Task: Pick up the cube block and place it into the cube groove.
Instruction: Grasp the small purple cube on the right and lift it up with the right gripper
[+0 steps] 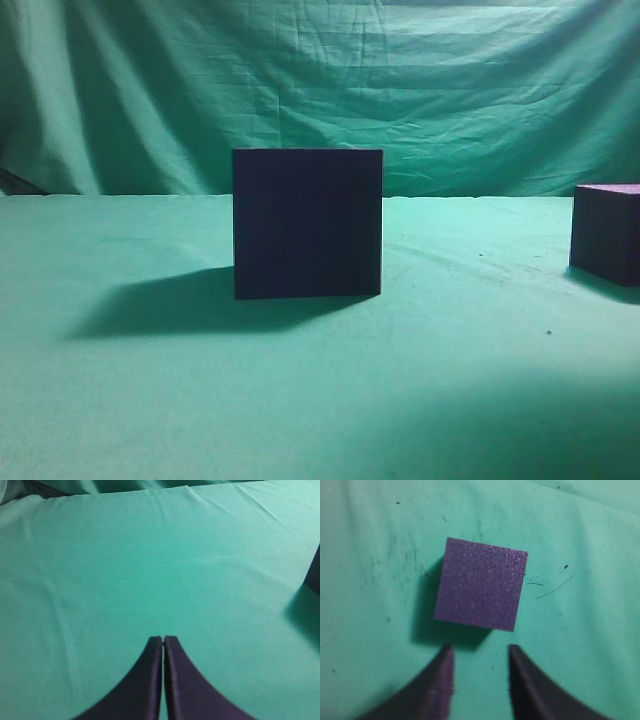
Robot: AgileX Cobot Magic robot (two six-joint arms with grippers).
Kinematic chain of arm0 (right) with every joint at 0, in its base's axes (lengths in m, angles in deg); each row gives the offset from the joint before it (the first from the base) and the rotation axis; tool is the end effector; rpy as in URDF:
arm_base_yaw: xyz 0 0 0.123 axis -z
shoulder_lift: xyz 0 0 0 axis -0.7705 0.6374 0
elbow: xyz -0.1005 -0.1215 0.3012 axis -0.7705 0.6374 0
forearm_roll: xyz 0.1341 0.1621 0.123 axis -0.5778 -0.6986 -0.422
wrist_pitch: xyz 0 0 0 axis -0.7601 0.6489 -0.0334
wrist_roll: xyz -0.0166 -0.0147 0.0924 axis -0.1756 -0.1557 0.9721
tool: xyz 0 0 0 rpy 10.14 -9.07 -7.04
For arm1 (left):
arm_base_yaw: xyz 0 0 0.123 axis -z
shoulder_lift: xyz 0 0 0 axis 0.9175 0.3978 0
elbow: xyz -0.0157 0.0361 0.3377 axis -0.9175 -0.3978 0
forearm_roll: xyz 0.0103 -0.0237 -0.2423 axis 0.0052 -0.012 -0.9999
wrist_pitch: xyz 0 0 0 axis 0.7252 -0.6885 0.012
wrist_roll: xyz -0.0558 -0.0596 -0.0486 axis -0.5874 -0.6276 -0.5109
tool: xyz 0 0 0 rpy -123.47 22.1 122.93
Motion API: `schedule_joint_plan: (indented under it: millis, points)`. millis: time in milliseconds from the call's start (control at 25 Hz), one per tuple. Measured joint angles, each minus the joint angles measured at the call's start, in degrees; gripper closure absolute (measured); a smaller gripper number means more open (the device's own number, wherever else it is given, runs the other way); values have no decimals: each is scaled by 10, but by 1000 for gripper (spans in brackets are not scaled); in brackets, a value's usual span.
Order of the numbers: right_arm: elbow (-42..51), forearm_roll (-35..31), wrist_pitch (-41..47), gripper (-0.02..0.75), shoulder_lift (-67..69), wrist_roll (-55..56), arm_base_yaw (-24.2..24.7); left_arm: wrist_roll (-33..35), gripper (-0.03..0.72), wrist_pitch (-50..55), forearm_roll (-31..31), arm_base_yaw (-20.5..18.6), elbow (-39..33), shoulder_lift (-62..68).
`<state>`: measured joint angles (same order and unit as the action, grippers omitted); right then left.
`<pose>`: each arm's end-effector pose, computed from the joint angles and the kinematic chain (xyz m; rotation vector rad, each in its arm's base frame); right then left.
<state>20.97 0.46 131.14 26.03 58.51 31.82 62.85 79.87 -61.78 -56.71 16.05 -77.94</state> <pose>0.2370 0.0761 0.3012 -0.4327 2.8394 0.0151 -0.0067 0.0042 0.1713 0.1823 1.8425 -0.0554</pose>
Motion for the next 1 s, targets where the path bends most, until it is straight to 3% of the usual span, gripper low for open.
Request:
schedule_joint_plan:
  millis: [160,240,560,760,1000]
  points:
    - [-9,1,-22,206,43,16,0,0,688,0,0,0,0,0]
    - [-10,5,-46,136,59,23,0,0,688,0,0,0,0,0]
    - [-10,16,-116,143,119,40,0,0,688,0,0,0,0,0]
    - [-11,19,-121,311,140,42,0,0,688,0,0,0,0,0]
    - [-37,18,-86,302,143,43,0,0,688,0,0,0,0,0]
